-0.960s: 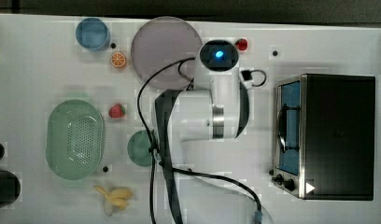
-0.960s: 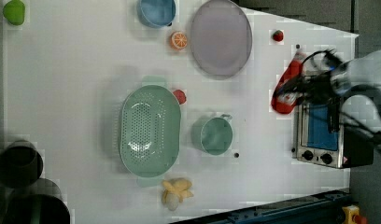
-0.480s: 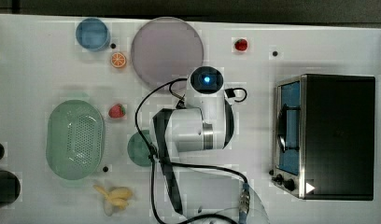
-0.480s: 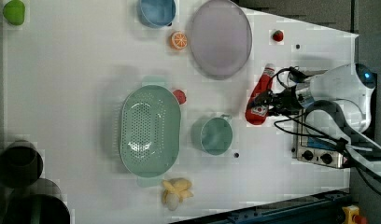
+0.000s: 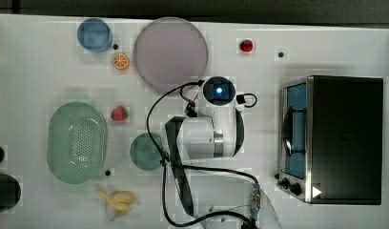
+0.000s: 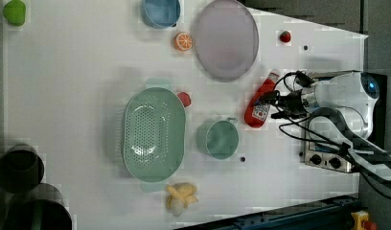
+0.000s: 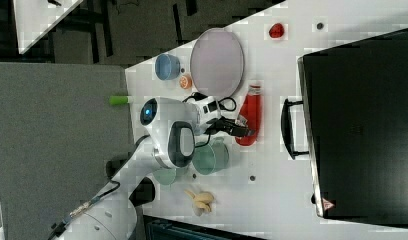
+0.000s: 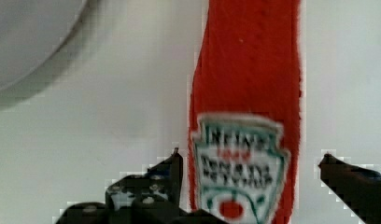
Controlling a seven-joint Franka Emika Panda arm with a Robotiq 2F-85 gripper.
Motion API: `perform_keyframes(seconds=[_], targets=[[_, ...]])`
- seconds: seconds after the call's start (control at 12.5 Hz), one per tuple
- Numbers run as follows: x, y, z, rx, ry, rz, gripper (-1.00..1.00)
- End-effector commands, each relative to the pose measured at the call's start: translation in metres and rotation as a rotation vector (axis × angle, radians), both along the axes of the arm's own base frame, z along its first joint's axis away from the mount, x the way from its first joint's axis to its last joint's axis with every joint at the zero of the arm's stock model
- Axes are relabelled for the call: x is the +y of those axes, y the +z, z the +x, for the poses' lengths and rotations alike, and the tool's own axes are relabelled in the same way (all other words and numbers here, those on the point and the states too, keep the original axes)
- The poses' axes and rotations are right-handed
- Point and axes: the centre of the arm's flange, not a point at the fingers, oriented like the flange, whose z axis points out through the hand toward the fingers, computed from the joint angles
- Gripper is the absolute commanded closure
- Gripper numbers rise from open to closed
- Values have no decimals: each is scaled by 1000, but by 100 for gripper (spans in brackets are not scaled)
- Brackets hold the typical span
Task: Pick ketchup from strainer and place it on the table
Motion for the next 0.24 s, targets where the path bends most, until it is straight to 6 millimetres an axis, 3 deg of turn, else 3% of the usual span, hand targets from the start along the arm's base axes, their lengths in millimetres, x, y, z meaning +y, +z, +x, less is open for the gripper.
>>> perform_keyframes(seconds=[0.08,0.24], targets=[[-5,85,29,-133,36,-43,-100],[-3,153,43,-169,10,-74,-100]])
